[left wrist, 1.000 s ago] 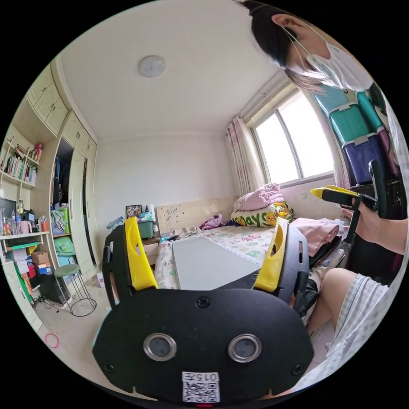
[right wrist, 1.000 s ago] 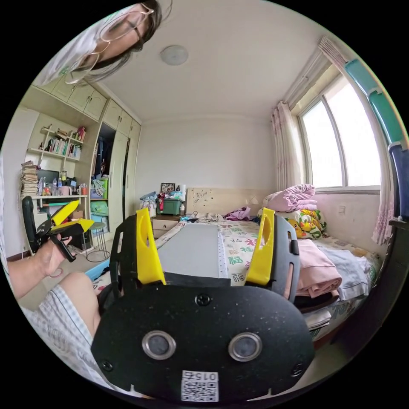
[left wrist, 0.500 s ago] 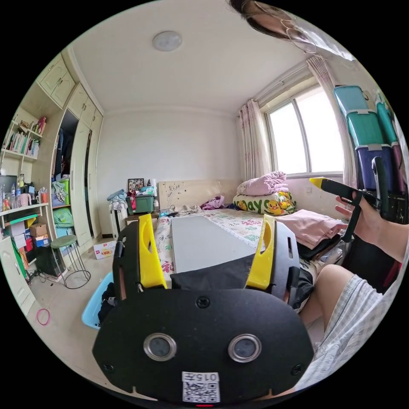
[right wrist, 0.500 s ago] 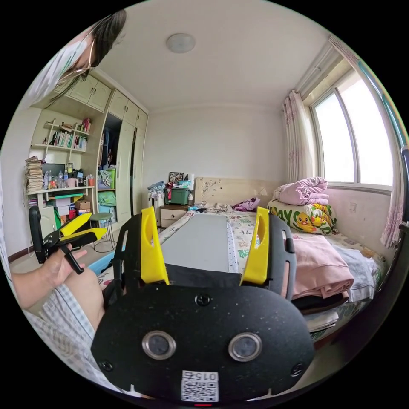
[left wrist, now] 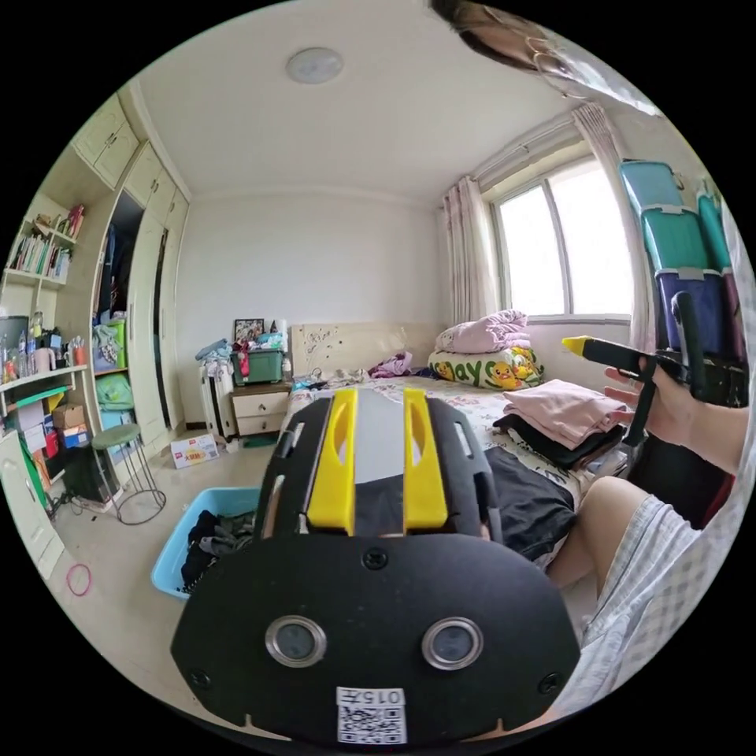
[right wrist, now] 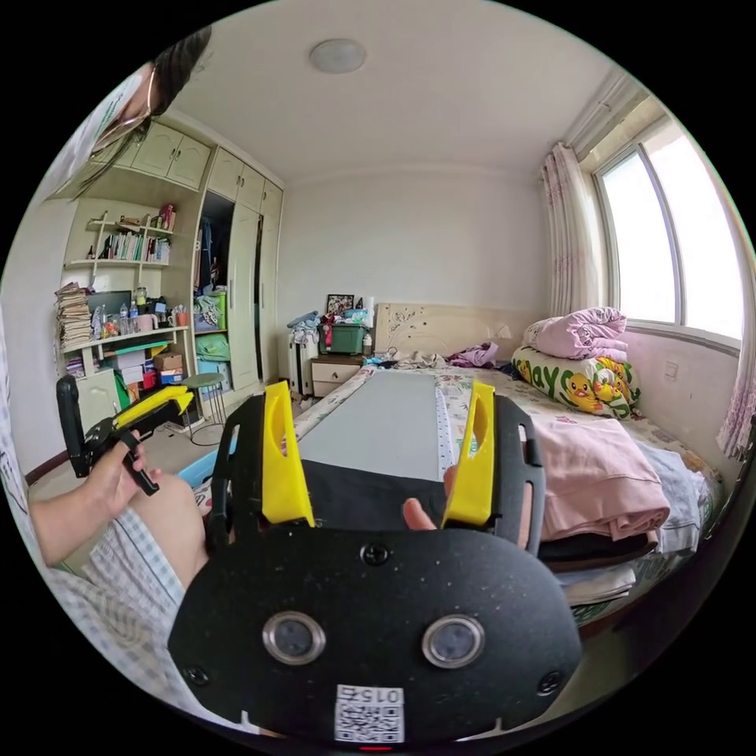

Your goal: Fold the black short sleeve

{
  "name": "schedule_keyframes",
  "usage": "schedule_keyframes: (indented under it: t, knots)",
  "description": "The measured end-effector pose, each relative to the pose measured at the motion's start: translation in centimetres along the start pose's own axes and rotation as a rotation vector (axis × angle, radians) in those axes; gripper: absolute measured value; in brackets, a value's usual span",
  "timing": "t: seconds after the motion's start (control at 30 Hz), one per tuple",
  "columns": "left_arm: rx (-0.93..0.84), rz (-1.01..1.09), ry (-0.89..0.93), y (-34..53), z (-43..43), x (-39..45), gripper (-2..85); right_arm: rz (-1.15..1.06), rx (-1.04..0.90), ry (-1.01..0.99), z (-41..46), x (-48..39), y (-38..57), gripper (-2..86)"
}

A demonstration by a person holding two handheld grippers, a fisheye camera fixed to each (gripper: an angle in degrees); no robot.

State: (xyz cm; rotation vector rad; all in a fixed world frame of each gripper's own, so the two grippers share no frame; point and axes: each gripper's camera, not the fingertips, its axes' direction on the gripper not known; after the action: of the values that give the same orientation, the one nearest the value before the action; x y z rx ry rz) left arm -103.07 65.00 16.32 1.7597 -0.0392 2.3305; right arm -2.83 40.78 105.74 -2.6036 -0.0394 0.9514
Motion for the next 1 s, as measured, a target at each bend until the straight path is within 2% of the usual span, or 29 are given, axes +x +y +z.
schedule_keyframes:
  t: [0.07,0.27,0.53,0.73,0.93,1.0]
  knots:
    - [-0.065,-0.106,-0.023,0.1,1.9,-1.5,16.5,0.023,-0.019,0.003,0.7,1.2,0.0,28.5]
    - [-0.277,-0.401,0.171,0.9,7.9,-6.8,20.7,0.101,-0.118,-0.029,3.2,4.6,0.0,27.2]
    - [-0.284,-0.389,0.123,0.4,12.5,-8.4,26.2,0.133,-0.22,-0.053,6.9,8.1,-0.3,28.9]
    - [-0.313,-0.381,0.092,0.5,16.2,-9.6,29.8,0.071,-0.247,-0.031,9.8,9.8,-0.6,31.7]
    - [-0.391,-0.411,0.06,0.5,21.7,-13.0,28.1,0.075,-0.334,-0.034,14.7,14.4,-1.3,31.1]
    - [-0.428,-0.436,0.065,0.7,24.1,-14.8,26.8,0.098,-0.408,-0.021,17.3,16.9,-1.5,27.7]
